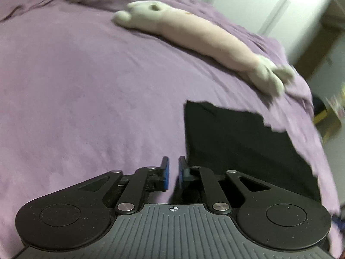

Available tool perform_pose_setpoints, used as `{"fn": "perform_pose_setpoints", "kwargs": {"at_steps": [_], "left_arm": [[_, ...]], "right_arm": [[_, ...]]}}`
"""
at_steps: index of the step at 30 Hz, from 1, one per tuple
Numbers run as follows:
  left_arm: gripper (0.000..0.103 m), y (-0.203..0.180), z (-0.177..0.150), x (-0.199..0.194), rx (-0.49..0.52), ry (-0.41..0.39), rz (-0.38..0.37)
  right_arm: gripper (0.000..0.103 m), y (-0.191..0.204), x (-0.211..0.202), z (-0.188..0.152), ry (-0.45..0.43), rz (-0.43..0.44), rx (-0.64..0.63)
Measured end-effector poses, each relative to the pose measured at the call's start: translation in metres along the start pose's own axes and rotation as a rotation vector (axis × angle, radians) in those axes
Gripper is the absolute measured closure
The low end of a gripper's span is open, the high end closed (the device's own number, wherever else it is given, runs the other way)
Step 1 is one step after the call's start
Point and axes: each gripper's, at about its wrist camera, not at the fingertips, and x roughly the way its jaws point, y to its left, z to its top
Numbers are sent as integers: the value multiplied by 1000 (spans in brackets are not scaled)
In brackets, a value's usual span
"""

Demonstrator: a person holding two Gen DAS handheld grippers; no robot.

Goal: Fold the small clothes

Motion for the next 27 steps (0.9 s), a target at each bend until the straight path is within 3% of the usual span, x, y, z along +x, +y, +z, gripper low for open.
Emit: {"fn": "perform_pose_setpoints", "kwargs": {"at_steps": [3, 6, 9, 12, 17, 22, 27], "left_arm": [[86, 6, -11, -6, 100, 16, -22], [75, 1, -23, -8, 220, 52, -55], [73, -15, -30, -2, 367, 68, -25], [73, -29, -29, 8, 431, 61, -13], [72, -41, -22, 28, 412, 39, -16], [72, -37, -17, 33, 330, 47, -53], [68, -39, -17, 37, 380, 47, -71]], "right_arm": [[73, 4, 0, -6, 30, 3, -126], [67, 14, 5, -10, 53, 12, -213], [66, 26, 13, -12, 73, -1, -304], [66, 37, 25, -14, 75, -27, -364], [69, 43, 34, -7, 26, -24, -330], [70, 37, 41, -1, 36, 1, -284], [64, 36, 49, 1, 56, 15, -300]]}}
